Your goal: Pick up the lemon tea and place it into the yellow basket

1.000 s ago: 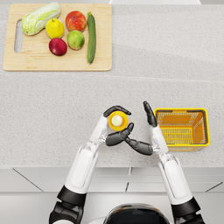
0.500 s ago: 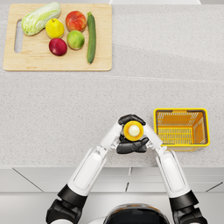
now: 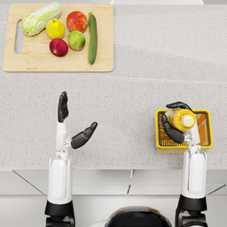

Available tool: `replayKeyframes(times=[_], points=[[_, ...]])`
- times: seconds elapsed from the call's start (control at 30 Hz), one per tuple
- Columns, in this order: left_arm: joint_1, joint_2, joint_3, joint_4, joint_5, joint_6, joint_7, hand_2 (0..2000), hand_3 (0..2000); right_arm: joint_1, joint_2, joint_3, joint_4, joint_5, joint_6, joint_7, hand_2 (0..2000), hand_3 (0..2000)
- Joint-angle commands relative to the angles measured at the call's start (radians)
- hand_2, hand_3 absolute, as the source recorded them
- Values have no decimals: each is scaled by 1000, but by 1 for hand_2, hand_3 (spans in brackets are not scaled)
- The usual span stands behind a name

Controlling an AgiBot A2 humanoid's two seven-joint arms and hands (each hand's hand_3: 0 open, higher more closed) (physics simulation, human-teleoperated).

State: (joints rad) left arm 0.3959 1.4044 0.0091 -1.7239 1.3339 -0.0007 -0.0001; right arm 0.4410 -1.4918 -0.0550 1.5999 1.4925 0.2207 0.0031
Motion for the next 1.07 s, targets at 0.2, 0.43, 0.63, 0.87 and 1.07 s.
replayKeyframes(times=[0.2, 0.43, 0.63, 0.87, 1.07], points=[[20, 5, -71, 57, 0, 1, 0, 0, 0, -27, 0, -161, -95, 0, 10, -242, 2000, 2000], [123, 14, -40, 129, 0, 1, 0, 0, 0, -35, 3, -104, 38, -1, -148, -164, 0, 40], [307, 11, -94, 285, 0, 1, 0, 0, 0, 146, 52, -123, -64, -1, -211, -25, 0, 0], [283, 15, -106, 318, 0, 1, 0, 0, 0, 131, 48, -127, -106, -1, -220, -5, 0, 0], [290, 15, -111, 333, 0, 1, 0, 0, 0, 138, 49, -130, -121, -1, -221, -3, 0, 0]])
